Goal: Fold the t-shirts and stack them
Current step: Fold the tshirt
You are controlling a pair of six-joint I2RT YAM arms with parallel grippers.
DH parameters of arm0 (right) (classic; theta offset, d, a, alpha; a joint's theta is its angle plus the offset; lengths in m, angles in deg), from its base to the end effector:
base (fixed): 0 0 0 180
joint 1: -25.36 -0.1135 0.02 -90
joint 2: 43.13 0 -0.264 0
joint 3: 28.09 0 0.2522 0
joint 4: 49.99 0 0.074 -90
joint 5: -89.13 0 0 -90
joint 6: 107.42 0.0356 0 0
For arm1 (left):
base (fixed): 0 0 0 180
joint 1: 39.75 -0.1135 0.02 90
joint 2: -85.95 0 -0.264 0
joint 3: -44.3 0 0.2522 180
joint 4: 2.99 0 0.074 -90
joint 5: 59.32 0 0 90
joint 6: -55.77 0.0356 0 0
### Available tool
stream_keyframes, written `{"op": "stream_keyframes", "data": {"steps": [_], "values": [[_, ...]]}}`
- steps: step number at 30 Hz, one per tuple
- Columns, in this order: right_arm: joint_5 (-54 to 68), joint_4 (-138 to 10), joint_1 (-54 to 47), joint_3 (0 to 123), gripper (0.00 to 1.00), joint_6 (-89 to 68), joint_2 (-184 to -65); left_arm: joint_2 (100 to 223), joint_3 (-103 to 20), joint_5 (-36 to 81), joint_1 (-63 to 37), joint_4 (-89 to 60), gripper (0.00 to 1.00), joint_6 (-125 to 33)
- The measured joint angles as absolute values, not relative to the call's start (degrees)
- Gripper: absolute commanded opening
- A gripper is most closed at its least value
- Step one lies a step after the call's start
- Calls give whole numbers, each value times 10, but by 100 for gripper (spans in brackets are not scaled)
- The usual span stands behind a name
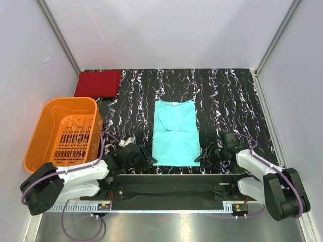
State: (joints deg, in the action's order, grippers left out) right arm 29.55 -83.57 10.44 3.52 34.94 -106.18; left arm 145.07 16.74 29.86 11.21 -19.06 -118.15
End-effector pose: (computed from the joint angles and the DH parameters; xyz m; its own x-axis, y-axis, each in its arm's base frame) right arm 0.1497 0.0585 0.1224 -0.8743 0.4737 0.1055 0.4318 0.6601 0.6147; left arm 0.1087 -0.1349 0.1271 -0.8276 -0.5580 -0.0609 -0.3798 0.6365 -0.6712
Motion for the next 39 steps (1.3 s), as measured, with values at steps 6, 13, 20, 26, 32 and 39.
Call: {"op": "stream_keyframes", "data": {"steps": [6,13,20,26,32,39], "values": [[294,-836,104,35,46,350,-1062,1480,166,294,113,-152,45,-1191],[291,-836,104,35,44,350,-1062,1463,167,309,113,-179,39,-1196],[281,-833,104,33,32,357,-1062,1459,167,316,113,-194,27,-1195],[285,-807,102,32,13,358,-1088,1461,166,326,114,-201,0,-1173],[278,-802,77,38,0,333,-1090,1469,149,331,115,-208,0,-1098],[260,-851,30,72,0,293,-1015,1453,117,359,166,-254,0,-1004]]}}
